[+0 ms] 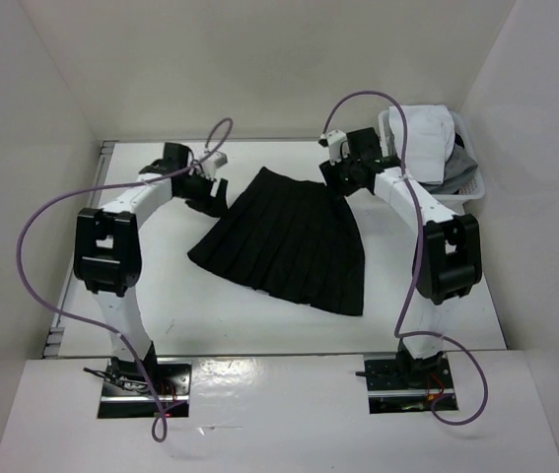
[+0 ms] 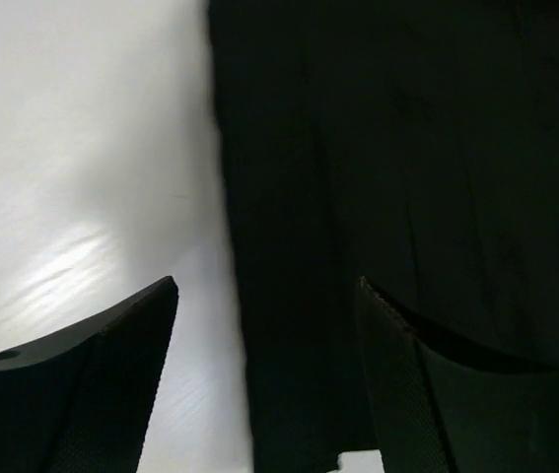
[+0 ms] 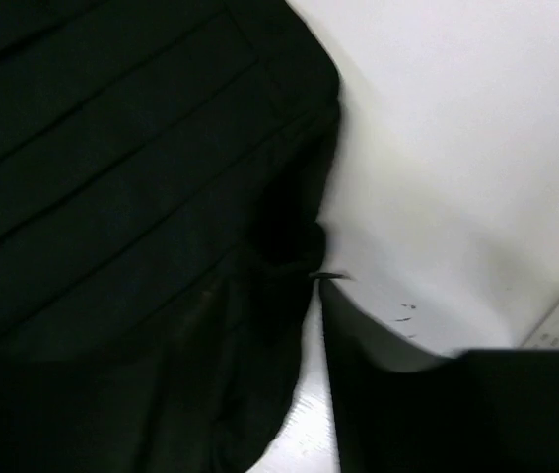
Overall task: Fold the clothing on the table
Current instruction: Fold the skirt
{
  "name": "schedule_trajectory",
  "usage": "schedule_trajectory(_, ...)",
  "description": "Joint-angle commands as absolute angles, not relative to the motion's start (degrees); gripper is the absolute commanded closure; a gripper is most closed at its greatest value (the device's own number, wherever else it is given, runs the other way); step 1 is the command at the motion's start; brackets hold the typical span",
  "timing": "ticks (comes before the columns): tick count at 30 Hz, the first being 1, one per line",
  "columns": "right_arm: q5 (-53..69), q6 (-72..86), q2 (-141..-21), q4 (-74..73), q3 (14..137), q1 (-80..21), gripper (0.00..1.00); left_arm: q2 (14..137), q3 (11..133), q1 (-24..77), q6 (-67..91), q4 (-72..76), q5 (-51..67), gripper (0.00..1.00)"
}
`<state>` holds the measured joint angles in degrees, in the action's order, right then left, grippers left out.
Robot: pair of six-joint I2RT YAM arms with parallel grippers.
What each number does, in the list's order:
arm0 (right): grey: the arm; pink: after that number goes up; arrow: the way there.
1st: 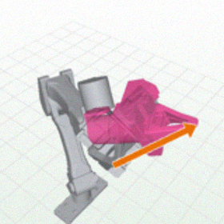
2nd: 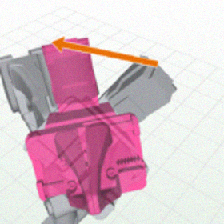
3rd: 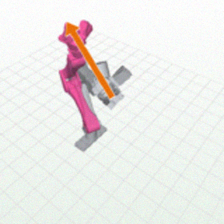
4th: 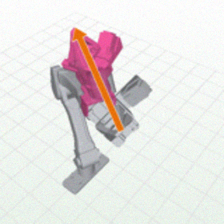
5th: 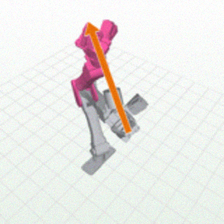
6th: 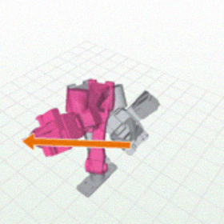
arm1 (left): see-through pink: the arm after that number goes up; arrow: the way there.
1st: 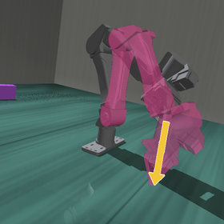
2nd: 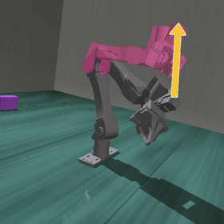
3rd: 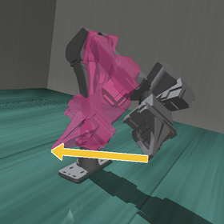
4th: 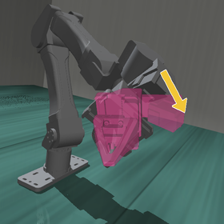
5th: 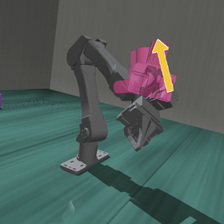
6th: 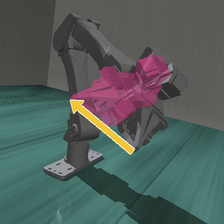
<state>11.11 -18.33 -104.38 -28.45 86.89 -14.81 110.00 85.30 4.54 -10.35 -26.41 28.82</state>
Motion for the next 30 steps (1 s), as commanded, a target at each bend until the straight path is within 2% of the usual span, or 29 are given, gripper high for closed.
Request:
schedule_trajectory(1, 8.53, -17.76, -105.47, -28.21, 86.66, -16.17, 0.45, 111.09, 83.33, 10.45, -10.20, -24.61, 29.90, 0.20)
schedule_trajectory(4, 7.73, -17.23, -105.47, -27.69, 85.17, -16.17, 0.43, 111.62, 82.71, 14.67, -10.20, -23.82, 27.95, 0.19)
schedule_trajectory(9, 6.68, -17.23, -105.47, -27.07, 83.94, -16.17, 0.42, 116.44, 89.20, 15.73, -10.20, -23.73, 28.56, 0.19)
schedule_trajectory(13, 6.68, -17.23, -105.47, -27.07, 83.41, -16.17, 0.42, 117.60, 89.21, 16.87, -9.67, -23.56, 27.52, 0.19)
schedule_trajectory(22, 7.21, -16.70, -105.99, -26.54, 82.79, -15.64, 0.41, 118.65, 86.66, 18.01, -7.65, -17.15, 16.97, 0.19)
schedule_trajectory(30, 7.21, -16.17, -106.61, -27.07, 83.85, -15.64, 0.41, 119.97, 90.52, 21.36, -4.13, -16.08, 12.92, 0.19)
